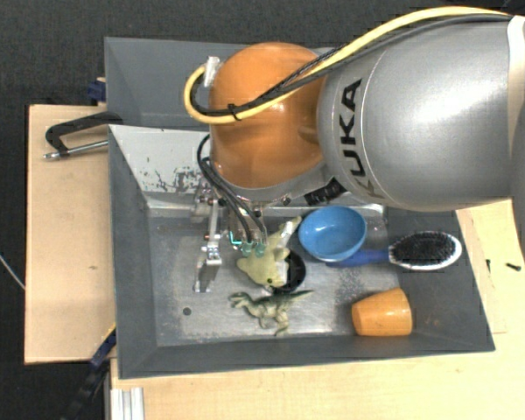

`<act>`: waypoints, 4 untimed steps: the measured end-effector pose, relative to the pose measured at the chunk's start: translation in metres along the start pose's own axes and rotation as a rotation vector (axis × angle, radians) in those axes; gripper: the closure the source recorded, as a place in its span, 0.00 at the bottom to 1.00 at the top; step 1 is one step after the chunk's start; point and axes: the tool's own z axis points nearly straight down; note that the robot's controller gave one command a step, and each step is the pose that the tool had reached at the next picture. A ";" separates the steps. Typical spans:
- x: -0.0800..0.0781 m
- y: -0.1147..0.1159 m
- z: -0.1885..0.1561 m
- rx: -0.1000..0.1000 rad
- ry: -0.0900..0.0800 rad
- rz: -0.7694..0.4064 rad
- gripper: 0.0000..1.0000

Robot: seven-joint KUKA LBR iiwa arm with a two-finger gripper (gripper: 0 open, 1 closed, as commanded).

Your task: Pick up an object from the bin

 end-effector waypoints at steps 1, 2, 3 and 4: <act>-0.018 -0.064 0.168 -0.003 -0.014 -0.224 0.00; -0.011 -0.123 0.162 0.001 -0.011 -0.405 0.00; -0.008 -0.163 0.158 -0.001 -0.008 -0.140 0.00; -0.008 -0.163 0.158 -0.002 -0.009 -0.140 1.00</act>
Offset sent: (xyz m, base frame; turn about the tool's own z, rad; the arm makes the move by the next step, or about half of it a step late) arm 0.0150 -0.0647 -0.1681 -0.2256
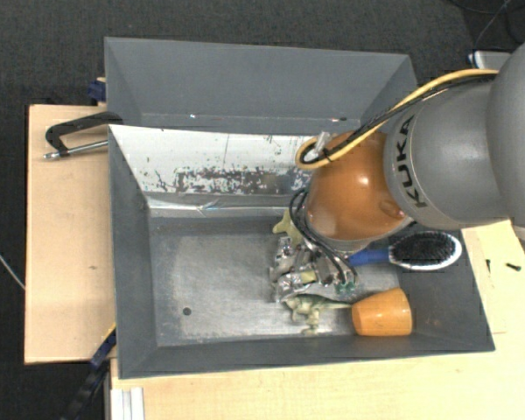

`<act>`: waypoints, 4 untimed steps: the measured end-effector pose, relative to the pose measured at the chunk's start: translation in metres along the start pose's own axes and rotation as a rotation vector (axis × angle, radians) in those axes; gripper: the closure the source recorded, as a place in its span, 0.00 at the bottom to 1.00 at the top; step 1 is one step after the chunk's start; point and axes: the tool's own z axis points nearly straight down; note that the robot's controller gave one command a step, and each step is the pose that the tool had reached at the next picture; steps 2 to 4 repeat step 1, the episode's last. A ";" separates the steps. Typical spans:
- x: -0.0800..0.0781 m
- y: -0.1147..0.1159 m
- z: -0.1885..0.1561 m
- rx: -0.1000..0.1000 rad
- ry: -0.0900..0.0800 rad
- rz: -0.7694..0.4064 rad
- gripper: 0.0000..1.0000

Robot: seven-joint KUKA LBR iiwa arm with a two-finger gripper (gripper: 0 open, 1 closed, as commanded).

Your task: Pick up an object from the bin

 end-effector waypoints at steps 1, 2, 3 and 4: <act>0.009 0.009 -0.123 0.001 -0.011 -0.040 1.00; 0.009 0.009 -0.123 0.001 -0.011 -0.040 1.00; 0.009 0.009 -0.123 0.001 -0.011 -0.040 1.00; 0.009 0.009 -0.123 0.001 -0.011 -0.040 1.00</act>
Offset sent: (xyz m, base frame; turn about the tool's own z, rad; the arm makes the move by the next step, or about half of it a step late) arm -0.0117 0.0064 0.1177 -0.0400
